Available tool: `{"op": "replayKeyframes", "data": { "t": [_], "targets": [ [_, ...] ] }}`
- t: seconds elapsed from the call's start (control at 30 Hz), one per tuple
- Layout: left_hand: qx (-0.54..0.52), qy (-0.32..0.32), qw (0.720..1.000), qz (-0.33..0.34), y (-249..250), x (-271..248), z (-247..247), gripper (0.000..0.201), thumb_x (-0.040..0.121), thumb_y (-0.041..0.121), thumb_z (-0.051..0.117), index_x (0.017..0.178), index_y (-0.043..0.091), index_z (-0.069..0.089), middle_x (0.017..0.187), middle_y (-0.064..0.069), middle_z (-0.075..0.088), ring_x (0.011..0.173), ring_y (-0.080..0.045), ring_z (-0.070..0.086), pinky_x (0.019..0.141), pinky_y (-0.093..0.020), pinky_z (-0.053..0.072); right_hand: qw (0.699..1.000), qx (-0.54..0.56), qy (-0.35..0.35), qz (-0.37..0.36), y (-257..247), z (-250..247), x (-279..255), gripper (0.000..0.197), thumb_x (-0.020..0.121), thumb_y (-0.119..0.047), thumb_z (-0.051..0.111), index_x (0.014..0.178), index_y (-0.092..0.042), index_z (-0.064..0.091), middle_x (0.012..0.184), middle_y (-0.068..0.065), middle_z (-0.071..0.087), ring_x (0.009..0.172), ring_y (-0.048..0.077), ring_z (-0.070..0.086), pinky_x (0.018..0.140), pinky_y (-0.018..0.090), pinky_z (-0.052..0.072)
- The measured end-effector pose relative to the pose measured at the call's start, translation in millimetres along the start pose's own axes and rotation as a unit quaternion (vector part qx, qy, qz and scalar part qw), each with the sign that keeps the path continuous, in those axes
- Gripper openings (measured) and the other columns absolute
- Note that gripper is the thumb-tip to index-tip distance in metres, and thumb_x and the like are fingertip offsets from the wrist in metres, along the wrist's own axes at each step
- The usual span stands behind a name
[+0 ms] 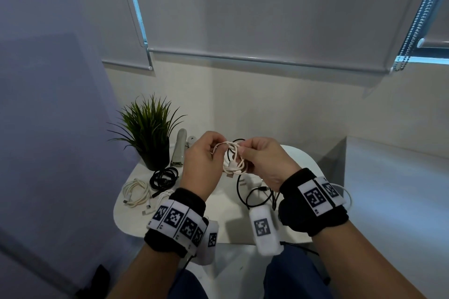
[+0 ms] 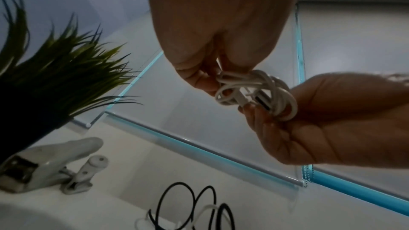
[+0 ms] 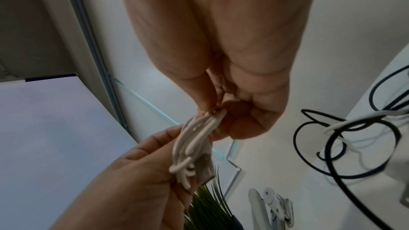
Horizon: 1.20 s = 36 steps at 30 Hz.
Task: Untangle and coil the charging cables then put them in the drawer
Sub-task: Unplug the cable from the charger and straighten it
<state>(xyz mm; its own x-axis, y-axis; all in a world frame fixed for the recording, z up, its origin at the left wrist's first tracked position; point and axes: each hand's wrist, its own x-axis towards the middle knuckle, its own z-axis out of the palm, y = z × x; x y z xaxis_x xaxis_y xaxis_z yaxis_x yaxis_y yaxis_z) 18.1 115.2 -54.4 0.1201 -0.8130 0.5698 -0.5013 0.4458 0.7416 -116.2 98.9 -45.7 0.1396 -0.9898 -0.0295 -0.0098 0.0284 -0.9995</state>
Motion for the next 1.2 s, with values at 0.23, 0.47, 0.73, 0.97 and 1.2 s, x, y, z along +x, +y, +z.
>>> {"op": "replayKeyframes", "data": {
  "t": [0.23, 0.47, 0.73, 0.97, 1.2],
  "targets": [
    [0.025, -0.047, 0.998, -0.023, 2, 4, -5, 0.009, 0.086, 0.011, 0.066, 0.091, 0.008, 0.072, 0.065, 0.02, 0.049, 0.068, 0.015, 0.053, 0.063, -0.007, 0.043, 0.999, 0.009, 0.028, -0.014, 1, -3, 3, 0.016, 0.089, 0.005, 0.054, 0.082, -0.002, 0.067, 0.069, 0.017, 0.061, 0.058, 0.023, 0.053, 0.062, 0.034, 0.047],
    [-0.001, -0.077, 0.996, -0.049, 3, 4, -7, 0.01, 0.081, 0.013, 0.072, 0.091, 0.01, 0.071, 0.079, 0.017, 0.046, 0.069, 0.006, 0.052, 0.073, -0.018, 0.047, 0.999, 0.02, 0.036, -0.011, 5, -1, 2, 0.012, 0.089, 0.004, 0.055, 0.085, -0.001, 0.065, 0.064, 0.013, 0.063, 0.055, 0.021, 0.056, 0.059, 0.033, 0.048],
    [-0.095, -0.108, 0.985, -0.09, 6, 0, -5, 0.017, 0.08, 0.001, 0.071, 0.083, 0.01, 0.056, 0.07, 0.035, 0.06, 0.053, 0.003, 0.059, 0.06, -0.025, 0.054, 0.997, 0.069, 0.001, 0.02, -2, 3, -4, 0.008, 0.093, -0.003, 0.053, 0.088, -0.003, 0.059, 0.07, 0.013, 0.062, 0.057, 0.024, 0.061, 0.057, 0.043, 0.058],
    [-0.169, -0.05, 0.977, -0.123, 2, -1, -3, 0.02, 0.084, -0.001, 0.066, 0.076, 0.009, 0.05, 0.054, 0.011, 0.065, 0.051, -0.001, 0.061, 0.054, -0.017, 0.05, 0.987, 0.135, -0.065, 0.061, -8, -4, -6, 0.017, 0.095, -0.001, 0.044, 0.103, -0.004, 0.059, 0.078, 0.014, 0.06, 0.062, 0.019, 0.059, 0.055, 0.03, 0.051],
    [-0.227, 0.016, 0.964, -0.136, 1, 3, -4, 0.021, 0.081, -0.001, 0.069, 0.072, 0.009, 0.053, 0.053, 0.005, 0.062, 0.049, -0.005, 0.058, 0.053, -0.02, 0.05, 0.978, 0.159, -0.114, 0.076, -11, -9, -6, 0.024, 0.095, -0.004, 0.047, 0.11, -0.014, 0.062, 0.079, 0.005, 0.066, 0.066, 0.015, 0.057, 0.055, 0.025, 0.045]
  ]
}}
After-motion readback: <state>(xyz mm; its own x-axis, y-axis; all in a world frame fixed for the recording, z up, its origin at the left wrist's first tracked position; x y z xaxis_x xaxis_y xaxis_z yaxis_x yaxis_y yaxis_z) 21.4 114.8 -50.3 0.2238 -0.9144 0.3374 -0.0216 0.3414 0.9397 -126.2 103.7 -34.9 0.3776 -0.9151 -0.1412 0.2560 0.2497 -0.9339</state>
